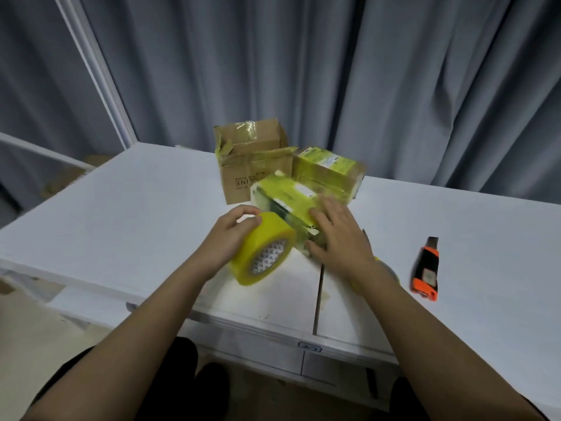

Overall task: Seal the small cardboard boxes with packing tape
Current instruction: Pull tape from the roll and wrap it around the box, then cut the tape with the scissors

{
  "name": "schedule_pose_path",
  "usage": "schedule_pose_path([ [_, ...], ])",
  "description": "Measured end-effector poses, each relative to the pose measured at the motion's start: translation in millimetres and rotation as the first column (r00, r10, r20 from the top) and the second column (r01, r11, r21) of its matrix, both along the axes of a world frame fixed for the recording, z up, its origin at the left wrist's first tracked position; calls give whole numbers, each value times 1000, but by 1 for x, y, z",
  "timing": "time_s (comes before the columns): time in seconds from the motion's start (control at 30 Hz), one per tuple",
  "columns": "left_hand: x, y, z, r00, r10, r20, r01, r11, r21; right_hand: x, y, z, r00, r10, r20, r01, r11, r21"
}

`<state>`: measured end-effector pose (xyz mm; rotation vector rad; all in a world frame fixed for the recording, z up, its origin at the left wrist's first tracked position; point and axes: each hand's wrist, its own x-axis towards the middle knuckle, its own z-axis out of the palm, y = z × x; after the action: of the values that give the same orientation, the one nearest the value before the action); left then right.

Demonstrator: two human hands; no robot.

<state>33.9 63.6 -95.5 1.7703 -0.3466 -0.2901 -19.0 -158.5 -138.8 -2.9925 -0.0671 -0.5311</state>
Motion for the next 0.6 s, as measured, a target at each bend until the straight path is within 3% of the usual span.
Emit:
schedule_pose_path([
  [0.07,7,4,-5,998,58,32,-59,998,34,8,-4,-4,993,30,-114,-36,998,-46],
  [0.17,10,7,-10,995,80,65,-82,996,34,15,-7,-4,991,-14,-136,-13,980,-199],
  [0.3,15,-3,-8,992,68,111,-67,998,-9,9,-10,-2,983,-123,-138,79,954,-289],
  [0.6,22,7,-10,994,-10,108,-16,972,236,-4,-9,-10,961,-242,-134,200,941,-272],
])
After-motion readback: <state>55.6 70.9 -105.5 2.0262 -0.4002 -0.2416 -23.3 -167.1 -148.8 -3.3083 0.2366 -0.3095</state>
